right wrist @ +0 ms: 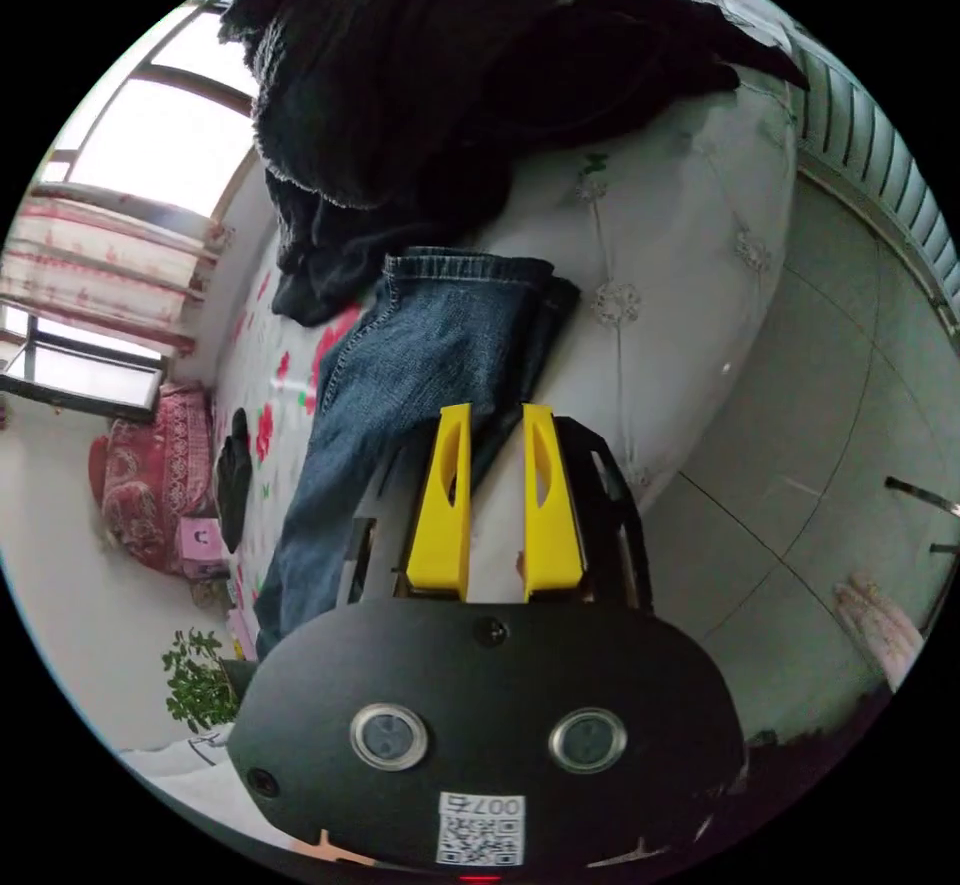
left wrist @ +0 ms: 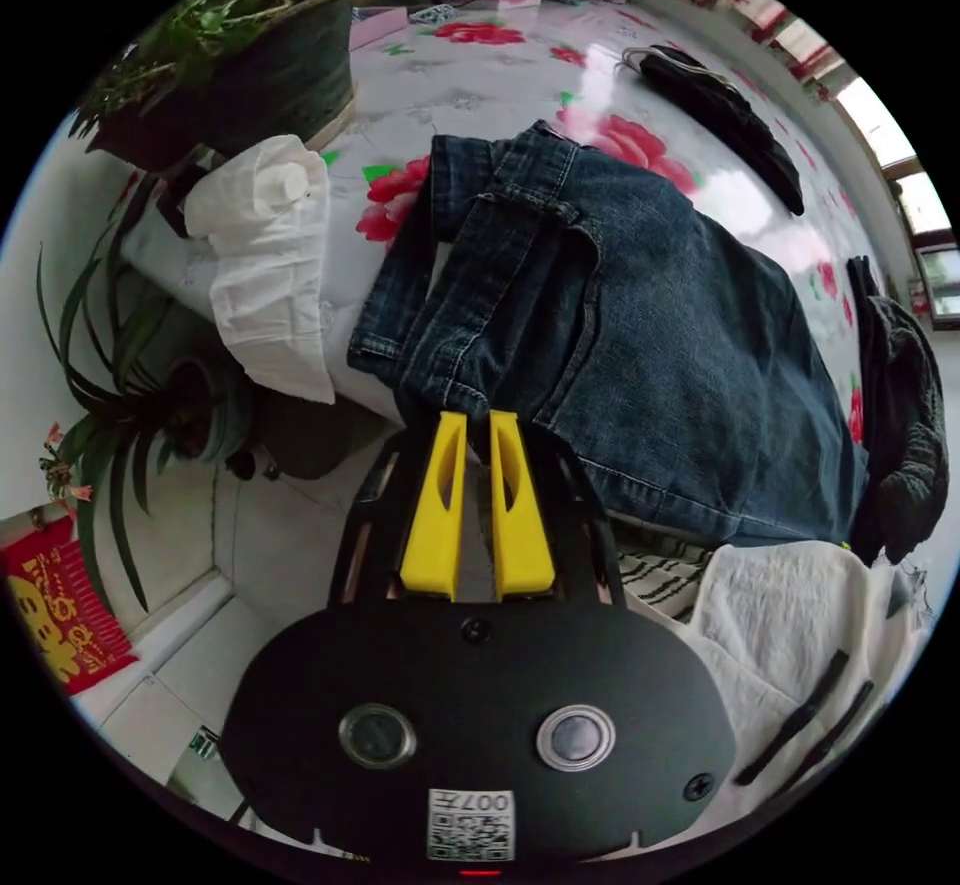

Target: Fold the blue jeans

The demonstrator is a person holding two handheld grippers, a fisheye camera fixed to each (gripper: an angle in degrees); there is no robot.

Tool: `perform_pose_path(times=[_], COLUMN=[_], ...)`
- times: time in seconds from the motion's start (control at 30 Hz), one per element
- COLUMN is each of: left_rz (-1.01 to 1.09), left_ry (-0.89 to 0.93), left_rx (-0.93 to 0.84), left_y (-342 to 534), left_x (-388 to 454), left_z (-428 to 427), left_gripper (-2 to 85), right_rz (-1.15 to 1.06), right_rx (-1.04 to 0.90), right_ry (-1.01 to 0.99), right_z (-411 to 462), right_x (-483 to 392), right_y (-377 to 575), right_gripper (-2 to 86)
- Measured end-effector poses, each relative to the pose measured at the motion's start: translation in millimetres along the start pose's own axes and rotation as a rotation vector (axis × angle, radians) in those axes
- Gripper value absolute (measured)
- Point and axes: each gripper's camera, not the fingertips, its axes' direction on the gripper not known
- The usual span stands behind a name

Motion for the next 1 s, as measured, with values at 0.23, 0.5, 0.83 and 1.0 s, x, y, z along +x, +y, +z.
perform_pose_path(times=[0.23,0.5,0.83,1.0], left_rz=[-0.106,-0.340,-0.355,-0.379], left_ry=[0.133,0.385,0.417,0.445], left_rx=[0.046,0.063,0.132,0.152], left_y=[12,17,28,27], left_x=[-34,-96,-128,-144], left_z=[-12,-1,-4,8], left_gripper=[4.9,6.0,7.7,9.2], right_rz=[0.110,0.171,-0.967,-1.501], right_rx=[0.097,0.091,-0.057,-0.423], right_ry=[-0.148,-0.138,-0.317,-0.315], right_z=[1,30,14,84], right_x=[8,-39,-361,-464], right_y=[24,23,122,297], right_gripper=[6.0,2.8,-0.1,0.4])
